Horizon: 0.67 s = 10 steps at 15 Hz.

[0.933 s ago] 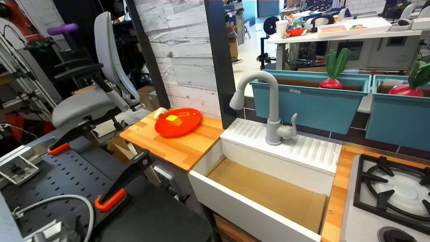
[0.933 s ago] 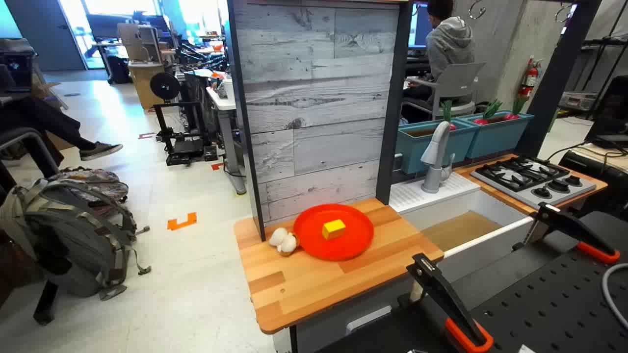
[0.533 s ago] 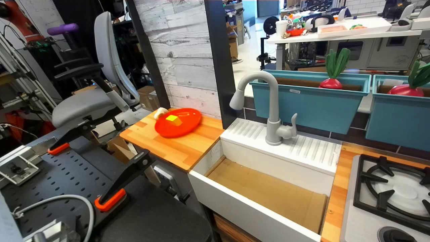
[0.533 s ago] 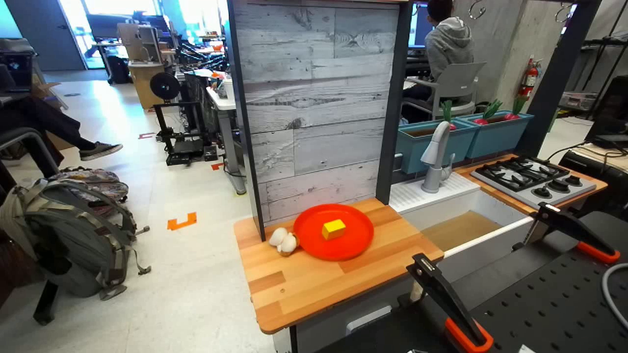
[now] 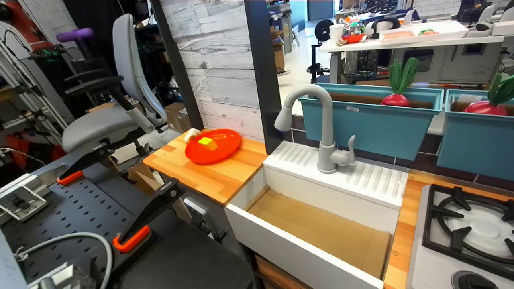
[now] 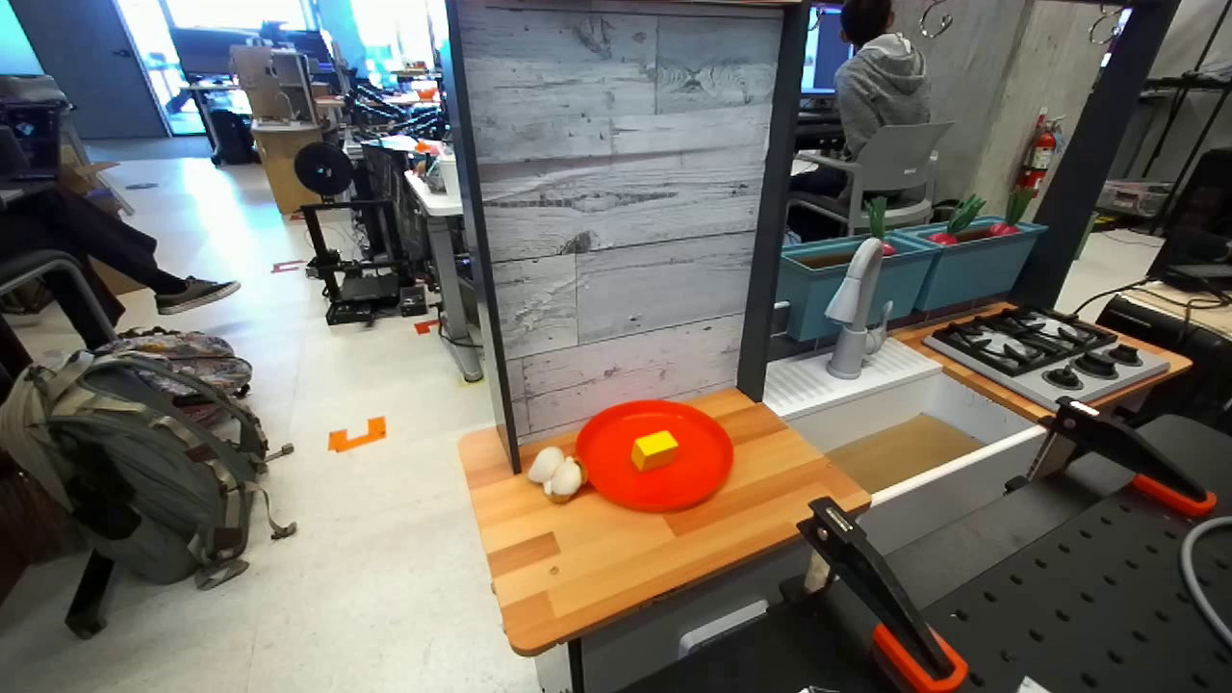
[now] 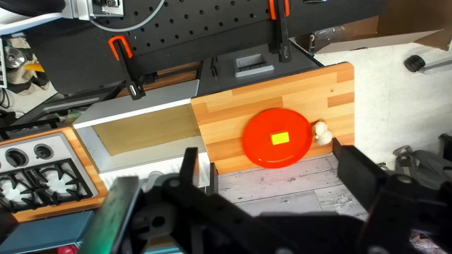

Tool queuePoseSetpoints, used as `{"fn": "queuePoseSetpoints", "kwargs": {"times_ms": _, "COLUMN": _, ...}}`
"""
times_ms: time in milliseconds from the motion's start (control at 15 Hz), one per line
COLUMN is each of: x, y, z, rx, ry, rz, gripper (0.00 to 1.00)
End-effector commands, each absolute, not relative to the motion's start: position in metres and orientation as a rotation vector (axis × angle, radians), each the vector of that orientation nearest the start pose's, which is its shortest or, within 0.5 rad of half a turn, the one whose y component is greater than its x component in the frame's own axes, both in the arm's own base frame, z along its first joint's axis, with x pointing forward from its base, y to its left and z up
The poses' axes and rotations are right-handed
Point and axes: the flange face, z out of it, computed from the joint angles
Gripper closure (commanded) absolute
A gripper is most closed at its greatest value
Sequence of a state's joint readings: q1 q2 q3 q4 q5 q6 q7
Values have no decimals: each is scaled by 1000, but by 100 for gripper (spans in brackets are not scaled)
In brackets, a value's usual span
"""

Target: Move the doll to the right

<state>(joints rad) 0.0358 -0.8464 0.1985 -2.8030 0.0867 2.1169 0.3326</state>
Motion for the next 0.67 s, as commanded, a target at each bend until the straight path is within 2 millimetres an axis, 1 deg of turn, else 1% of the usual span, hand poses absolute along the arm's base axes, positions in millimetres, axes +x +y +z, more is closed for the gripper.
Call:
{"fn": "queuePoseSetpoints", "kwargs": {"times_ms": 0, "x": 318, "y": 76, "z": 433, "rx": -3121, "ry": 366, "rz": -313, "gripper": 0}}
{"fn": "queuePoseSetpoints", "kwargs": {"times_ms": 200, "x": 341, "y": 96, "z": 418, "rx": -3089, "ry": 316, "rz": -399, "gripper": 0}}
{"fn": "queuePoseSetpoints", "kwargs": {"times_ms": 333, "x": 361, "y": 112, "z": 402, "rx": -3081, "ry": 269, "rz": -439, "gripper": 0}}
{"fn": "queuePoseSetpoints", "kwargs": {"times_ms": 467, "x": 383, "y": 128, "z": 378, "rx": -3068, "ry": 229, "rz": -474, "gripper": 0}}
{"fn": "queuePoseSetpoints", "kwargs": {"times_ms": 600, "x": 400, "y": 140, "z": 352, "rx": -3062, "ry": 190, "rz": -462, "gripper": 0}}
